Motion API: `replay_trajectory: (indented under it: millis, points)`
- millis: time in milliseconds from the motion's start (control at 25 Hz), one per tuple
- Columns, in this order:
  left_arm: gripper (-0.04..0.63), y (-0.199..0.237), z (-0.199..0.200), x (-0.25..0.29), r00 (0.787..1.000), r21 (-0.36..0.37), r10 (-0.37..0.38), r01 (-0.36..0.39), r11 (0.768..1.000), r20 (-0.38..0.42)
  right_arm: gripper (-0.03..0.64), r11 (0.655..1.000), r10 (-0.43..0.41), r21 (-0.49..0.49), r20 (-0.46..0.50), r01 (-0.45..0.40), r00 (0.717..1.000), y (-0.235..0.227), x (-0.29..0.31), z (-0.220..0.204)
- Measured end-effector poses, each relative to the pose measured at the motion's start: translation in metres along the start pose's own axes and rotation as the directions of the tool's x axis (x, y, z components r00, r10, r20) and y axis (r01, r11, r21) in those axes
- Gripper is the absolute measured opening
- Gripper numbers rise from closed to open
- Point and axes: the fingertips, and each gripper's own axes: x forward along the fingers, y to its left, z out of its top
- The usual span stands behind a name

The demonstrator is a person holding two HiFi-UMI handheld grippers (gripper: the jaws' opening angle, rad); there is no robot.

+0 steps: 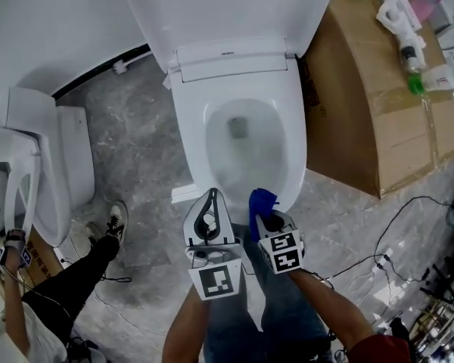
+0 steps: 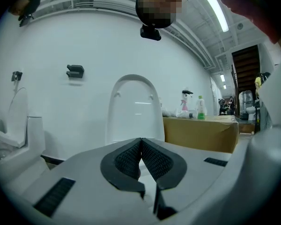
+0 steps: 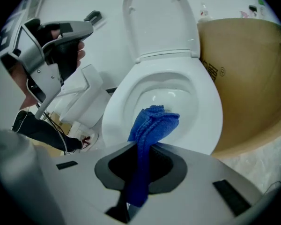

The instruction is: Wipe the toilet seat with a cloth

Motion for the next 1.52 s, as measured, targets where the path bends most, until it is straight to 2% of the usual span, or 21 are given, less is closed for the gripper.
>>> replay_trajectory:
  millis: [120, 360, 480, 600, 800, 960, 1080, 1200, 1520]
  points:
    - [0.017, 0.011, 0.005, -0.006, 1.000, -0.002, 0.014, -0.014, 1.000, 0.001, 0.058, 0.999, 0.045, 0.020, -0.011, -0.045, 0.999, 0.026, 0.008, 0.000]
    - [0.015, 0.038, 0.022, -0.014, 0.998, -0.037, 0.061, -0.061, 0.997, -0.002, 0.057, 0.995, 0.094, 0.023, -0.013, -0.094, 0.995, 0.047, 0.016, 0.015]
    - [0.015, 0.042, 0.037, -0.020, 0.998, -0.056, 0.062, -0.063, 0.996, -0.008, 0.057, 0.995, 0.103, 0.012, 0.054, -0.104, 0.993, 0.053, -0.001, 0.034]
    - [0.017, 0.043, 0.057, -0.024, 0.998, -0.082, 0.050, -0.052, 0.995, -0.026, 0.057, 0.996, 0.094, -0.008, 0.173, -0.094, 0.980, 0.057, -0.035, 0.073]
    - [0.015, 0.042, 0.108, -0.033, 0.999, -0.075, 0.044, -0.044, 0.996, -0.005, 0.057, 0.990, 0.120, -0.112, 0.362, -0.085, 0.924, 0.072, -0.108, 0.150]
    - [0.015, 0.032, 0.159, -0.041, 1.000, -0.062, 0.026, -0.025, 0.998, 0.017, 0.057, 0.987, 0.120, -0.153, 0.484, -0.051, 0.867, 0.080, -0.174, 0.212]
    - [0.015, 0.025, 0.193, -0.043, 0.999, -0.079, 0.019, -0.017, 0.997, 0.033, 0.057, 0.982, 0.115, -0.186, 0.564, -0.010, 0.818, 0.082, -0.220, 0.253]
    - [0.015, 0.018, 0.233, -0.050, 0.998, -0.096, 0.011, -0.005, 0.995, 0.064, 0.057, 0.977, 0.108, -0.209, 0.625, 0.032, 0.773, 0.089, -0.265, 0.283]
    - [0.015, 0.010, 0.335, -0.077, 0.992, -0.071, 0.015, -0.006, 0.997, 0.125, 0.057, 0.967, 0.109, -0.234, 0.741, 0.103, 0.663, 0.109, -0.387, 0.338]
